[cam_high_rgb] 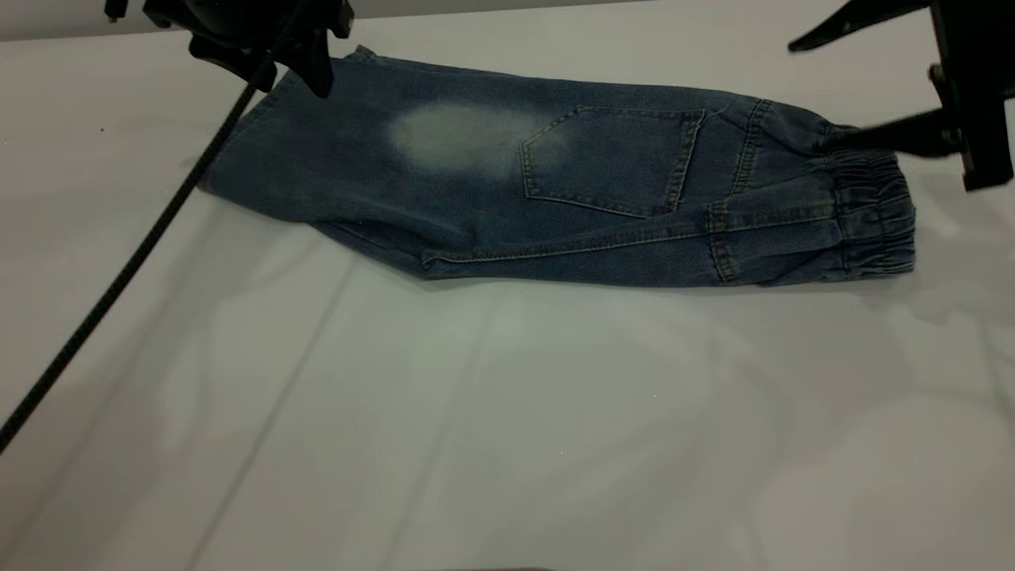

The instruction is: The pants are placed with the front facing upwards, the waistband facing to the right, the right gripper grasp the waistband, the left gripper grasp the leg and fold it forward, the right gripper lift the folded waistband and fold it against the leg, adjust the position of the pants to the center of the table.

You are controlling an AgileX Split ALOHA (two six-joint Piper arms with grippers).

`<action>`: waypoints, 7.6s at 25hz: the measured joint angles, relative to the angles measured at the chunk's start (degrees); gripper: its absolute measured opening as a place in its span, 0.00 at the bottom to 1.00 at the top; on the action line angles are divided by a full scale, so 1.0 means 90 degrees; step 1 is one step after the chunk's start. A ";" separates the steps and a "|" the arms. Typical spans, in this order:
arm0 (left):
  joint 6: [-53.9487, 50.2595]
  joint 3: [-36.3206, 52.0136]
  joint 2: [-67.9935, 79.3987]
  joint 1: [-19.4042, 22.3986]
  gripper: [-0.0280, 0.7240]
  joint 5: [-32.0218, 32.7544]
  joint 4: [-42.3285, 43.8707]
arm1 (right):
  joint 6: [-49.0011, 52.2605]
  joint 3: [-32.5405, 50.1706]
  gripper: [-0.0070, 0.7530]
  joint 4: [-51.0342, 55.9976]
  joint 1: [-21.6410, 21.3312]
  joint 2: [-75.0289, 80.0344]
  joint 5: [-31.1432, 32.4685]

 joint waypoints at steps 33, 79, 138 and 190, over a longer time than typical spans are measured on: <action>0.0073 -0.0007 0.0000 -0.0713 0.59 -0.0266 0.0006 | 0.0698 0.0000 0.78 -0.0599 0.0022 0.0638 -0.1003; 0.0364 -0.0043 -0.0021 -0.2935 0.59 0.0166 0.0114 | -0.4361 0.0006 0.09 -0.0042 0.0027 -0.2075 -0.0139; 0.0854 -0.0016 -0.0536 -0.1697 0.58 0.0818 0.1387 | 0.0509 -0.2922 0.74 -0.5643 0.1600 -0.0783 -0.0082; 0.1655 -0.0060 -0.5336 -0.1678 0.58 0.4921 -0.1010 | 0.1611 -0.2922 0.74 -0.7709 0.1606 -0.5225 0.2702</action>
